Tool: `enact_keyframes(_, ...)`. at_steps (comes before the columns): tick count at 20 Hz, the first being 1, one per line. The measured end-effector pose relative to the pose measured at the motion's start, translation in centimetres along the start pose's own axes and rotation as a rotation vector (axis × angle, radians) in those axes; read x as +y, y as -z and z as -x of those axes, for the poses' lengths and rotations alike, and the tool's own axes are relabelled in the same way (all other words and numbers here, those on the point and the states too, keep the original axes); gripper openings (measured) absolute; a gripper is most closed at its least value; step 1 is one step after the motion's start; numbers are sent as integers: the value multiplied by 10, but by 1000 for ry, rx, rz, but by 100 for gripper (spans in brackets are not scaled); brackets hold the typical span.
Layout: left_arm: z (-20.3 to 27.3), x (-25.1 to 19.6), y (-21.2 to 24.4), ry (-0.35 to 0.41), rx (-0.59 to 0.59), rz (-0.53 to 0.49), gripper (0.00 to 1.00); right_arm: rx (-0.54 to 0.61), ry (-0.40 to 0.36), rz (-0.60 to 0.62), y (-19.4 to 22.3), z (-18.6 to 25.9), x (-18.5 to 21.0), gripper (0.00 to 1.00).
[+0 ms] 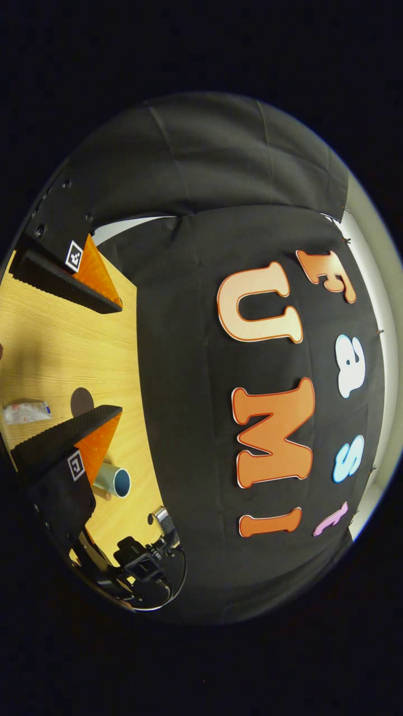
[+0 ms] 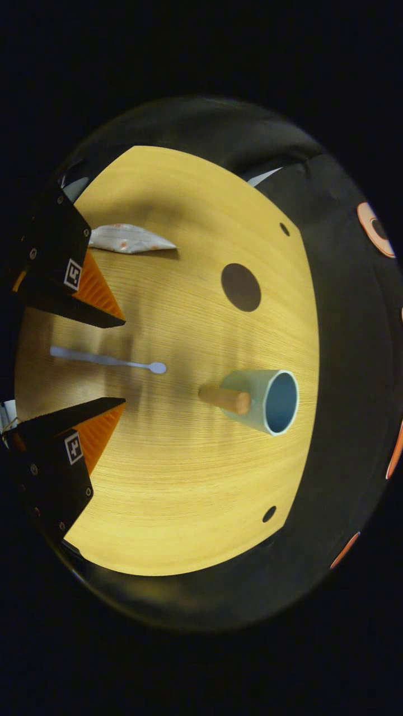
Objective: Put the toothbrush and toothpaste on the desktop into the cup, then pick up the cup and place it on the coaster on the desktop.
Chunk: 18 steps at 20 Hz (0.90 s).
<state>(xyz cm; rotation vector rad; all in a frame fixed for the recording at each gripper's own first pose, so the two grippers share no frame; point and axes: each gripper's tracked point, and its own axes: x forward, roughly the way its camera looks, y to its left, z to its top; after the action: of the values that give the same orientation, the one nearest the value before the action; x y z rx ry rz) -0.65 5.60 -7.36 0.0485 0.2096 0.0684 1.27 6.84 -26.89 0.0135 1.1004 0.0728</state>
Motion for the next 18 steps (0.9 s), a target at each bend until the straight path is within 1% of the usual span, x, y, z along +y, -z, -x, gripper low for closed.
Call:
enact_keyframes(1, -1, 1, 5, 1, 12, 0, 99, 29, -1, -4, 3, -4, 1, 71)
enact_keyframes(2, 0, 1, 6, 1, 23, 0, 99, 57, -2, -6, 8, -7, 1, 73)
enact_keyframes(3, -1, 1, 9, 1, 33, 1, 99, 84, -3, -10, 11, -12, 2, 71)
enact_keyframes(4, -4, 4, 16, -1, 50, 5, 99, 114, -3, -17, 17, -18, 3, 68)
enact_keyframes(5, -6, 6, 22, -2, 61, 9, 99, 136, 2, -23, 17, -23, 3, 60)
enact_keyframes(6, -8, 7, 27, -3, 73, 14, 99, 157, 0, -29, 21, -28, 4, 57)
enact_keyframes(7, -11, 8, 27, -2, 80, 19, 99, 164, -4, -40, 20, -30, 5, 50)
enact_keyframes(8, -12, 9, 30, -1, 90, 22, 99, 174, -4, -47, 22, -33, 6, 46)
enact_keyframes(9, -13, 10, 31, -2, 100, 22, 99, 180, -4, -51, 23, -35, 6, 39)
enact_keyframes(10, -14, 11, 35, -2, 109, 22, 99, 185, -1, -55, 24, -38, 5, 37)
enact_keyframes(11, -15, 11, 39, -2, 120, 22, 99, 196, 8, -66, 25, -42, 4, 34)
enact_keyframes(12, -16, 12, 41, -1, 130, 24, 99, 210, 7, -77, 28, -42, 4, 28)
enact_keyframes(13, -17, 11, 44, 2, 137, 26, 99, 201, 11, -88, 25, -42, 4, 25)
enact_keyframes(14, -18, 10, 46, 5, 146, 27, 99, 207, 7, -96, 26, -43, 3, 17)
enact_keyframes(16, -20, 7, 48, 15, 164, 28, 99, 196, -17, -121, 23, -42, 6, 11)
enact_keyframes(18, -22, 1, 53, 29, 177, 24, 99, 182, -47, -152, 21, -38, 9, 9)
